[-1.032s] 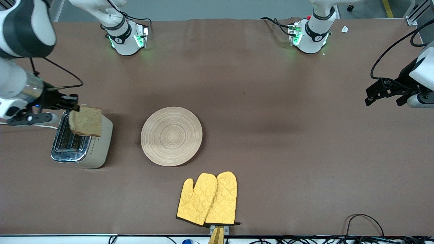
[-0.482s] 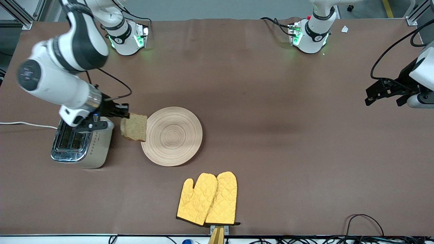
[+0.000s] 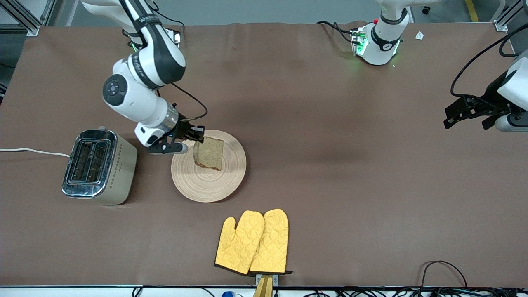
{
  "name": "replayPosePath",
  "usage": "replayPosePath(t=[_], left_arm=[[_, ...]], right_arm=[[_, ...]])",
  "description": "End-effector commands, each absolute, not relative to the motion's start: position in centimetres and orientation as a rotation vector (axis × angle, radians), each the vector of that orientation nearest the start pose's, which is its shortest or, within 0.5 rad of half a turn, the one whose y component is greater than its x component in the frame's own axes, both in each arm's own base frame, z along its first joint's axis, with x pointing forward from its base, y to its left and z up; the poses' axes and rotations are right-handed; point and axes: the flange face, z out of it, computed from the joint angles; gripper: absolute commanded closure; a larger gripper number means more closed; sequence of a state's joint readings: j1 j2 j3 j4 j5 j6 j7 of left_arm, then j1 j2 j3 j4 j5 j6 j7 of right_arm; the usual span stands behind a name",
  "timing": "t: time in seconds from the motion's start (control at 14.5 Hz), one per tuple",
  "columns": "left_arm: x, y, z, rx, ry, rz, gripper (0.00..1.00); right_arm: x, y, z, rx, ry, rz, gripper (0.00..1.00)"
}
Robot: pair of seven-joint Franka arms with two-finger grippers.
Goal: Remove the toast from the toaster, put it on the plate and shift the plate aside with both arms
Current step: 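Lower the toast onto the wooden plate and open the right gripper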
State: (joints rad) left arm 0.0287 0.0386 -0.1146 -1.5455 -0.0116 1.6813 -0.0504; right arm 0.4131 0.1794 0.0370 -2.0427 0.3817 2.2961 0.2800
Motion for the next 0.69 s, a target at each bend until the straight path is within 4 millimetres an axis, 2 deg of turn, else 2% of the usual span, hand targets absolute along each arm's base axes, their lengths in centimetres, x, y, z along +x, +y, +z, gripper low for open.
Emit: replayPosePath(t=[0.0, 0.21, 0.41, 0.62], left_arm=[[57.7, -4.9, 62.9, -3.142, 0.046, -0.143, 0.0], [57.7, -5.1, 63.0, -3.142, 0.048, -0.145, 0.0], [57.7, -5.2, 63.1, -3.142, 0.046, -0.148, 0.0], [57.7, -5.2, 63.1, -3.142, 0.046, -0.148, 0.0]], right_arm=[[52.7, 26.4, 34.8, -2.812, 0.159, 0.042, 1.0], [53.1, 26.1, 32.6, -2.821, 0.178, 0.033, 1.0], [53.3, 24.8, 30.4, -2.837, 0.16, 0.016, 1.0], [53.8, 22.2, 28.8, -2.85, 0.154, 0.028, 1.0]])
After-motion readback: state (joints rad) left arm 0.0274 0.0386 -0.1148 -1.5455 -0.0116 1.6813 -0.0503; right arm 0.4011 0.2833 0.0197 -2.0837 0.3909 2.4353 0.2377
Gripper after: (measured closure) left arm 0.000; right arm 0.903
